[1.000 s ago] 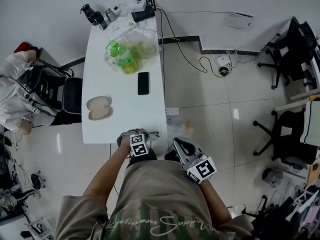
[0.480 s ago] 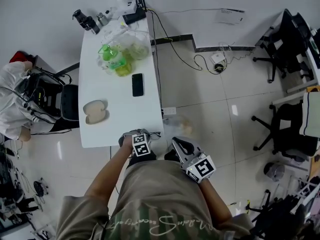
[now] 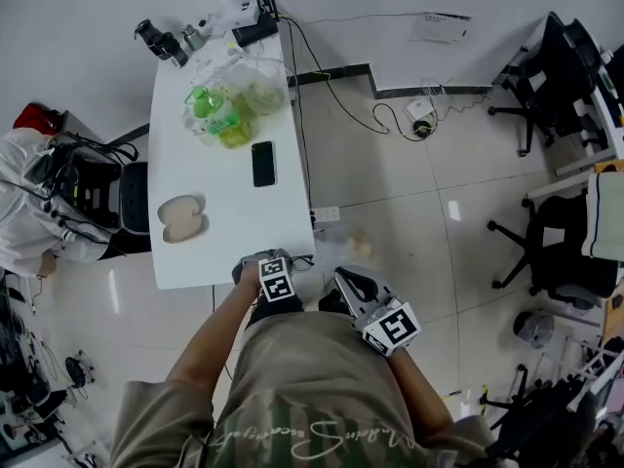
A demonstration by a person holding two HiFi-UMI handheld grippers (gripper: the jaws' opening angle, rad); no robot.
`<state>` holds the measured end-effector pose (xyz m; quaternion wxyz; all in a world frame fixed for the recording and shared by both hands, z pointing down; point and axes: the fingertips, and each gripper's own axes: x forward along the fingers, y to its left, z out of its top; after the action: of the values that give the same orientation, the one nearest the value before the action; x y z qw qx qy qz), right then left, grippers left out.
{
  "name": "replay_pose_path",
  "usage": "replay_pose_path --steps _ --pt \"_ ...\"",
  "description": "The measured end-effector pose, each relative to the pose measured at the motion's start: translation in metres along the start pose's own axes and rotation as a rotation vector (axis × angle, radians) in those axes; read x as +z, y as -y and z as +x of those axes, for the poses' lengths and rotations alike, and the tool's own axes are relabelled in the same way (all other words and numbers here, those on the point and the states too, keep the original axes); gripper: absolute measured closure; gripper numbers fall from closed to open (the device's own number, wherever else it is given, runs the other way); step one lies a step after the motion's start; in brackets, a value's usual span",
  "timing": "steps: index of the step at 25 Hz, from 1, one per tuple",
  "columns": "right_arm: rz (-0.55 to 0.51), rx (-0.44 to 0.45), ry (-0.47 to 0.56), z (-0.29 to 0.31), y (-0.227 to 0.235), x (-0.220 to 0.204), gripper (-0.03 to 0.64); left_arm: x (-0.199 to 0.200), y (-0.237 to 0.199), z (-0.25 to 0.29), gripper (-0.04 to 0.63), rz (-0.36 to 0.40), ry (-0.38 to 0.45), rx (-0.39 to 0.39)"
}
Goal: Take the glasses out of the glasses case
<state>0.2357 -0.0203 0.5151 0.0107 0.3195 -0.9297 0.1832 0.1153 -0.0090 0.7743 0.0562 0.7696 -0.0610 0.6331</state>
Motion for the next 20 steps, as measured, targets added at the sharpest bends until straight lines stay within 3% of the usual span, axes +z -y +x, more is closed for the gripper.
replay_pose_path --steps 20 --pt "0.037 -0.03 0.007 -0.0062 0.0056 -0.0033 0.604 0.0023 0.0008 0.0007 0.577 -0.012 0.014 -0.021"
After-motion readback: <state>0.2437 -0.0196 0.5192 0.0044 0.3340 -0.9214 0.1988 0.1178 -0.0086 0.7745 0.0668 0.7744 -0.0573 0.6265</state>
